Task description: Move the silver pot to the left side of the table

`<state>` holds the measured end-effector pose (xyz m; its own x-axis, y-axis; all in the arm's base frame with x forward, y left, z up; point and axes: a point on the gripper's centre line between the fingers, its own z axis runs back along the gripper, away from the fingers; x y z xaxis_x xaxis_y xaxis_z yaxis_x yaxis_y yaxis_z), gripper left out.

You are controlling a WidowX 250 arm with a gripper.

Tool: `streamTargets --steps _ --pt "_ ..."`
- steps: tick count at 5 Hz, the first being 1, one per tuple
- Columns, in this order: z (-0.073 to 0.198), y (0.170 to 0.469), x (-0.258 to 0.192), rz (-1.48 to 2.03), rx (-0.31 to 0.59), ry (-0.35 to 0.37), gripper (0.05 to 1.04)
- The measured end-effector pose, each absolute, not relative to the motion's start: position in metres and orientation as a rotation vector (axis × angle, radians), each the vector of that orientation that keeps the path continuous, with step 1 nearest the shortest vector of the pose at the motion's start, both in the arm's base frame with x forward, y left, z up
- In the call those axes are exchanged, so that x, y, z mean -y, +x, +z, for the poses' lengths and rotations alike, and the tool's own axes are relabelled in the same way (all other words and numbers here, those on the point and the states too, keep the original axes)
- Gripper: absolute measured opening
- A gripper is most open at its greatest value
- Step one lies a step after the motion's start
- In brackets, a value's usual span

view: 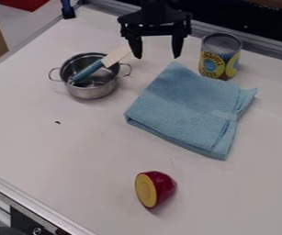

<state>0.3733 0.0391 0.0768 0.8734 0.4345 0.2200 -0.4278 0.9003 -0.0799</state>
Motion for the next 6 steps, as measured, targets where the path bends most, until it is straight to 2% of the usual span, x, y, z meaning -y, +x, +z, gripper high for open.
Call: streamTargets --steps 1,2,3,4,5,6 --pt "0.063 0.368 -0.039 0.447 0.188 -0.021 1.001" --pt "0.067 0.362 -0.053 0.304 0.135 0.032 1.001" --pt "0.067 0.359 -0.074 0.188 0.135 0.036 1.001" --pt "0.068 0.34 -0.094 -0.054 0.103 -0.013 1.001" --pt "0.065 0.32 -0.109 -0.287 0.183 -0.039 1.001" --pt "0.057 0.305 -0.116 -0.405 0.196 -0.073 1.001"
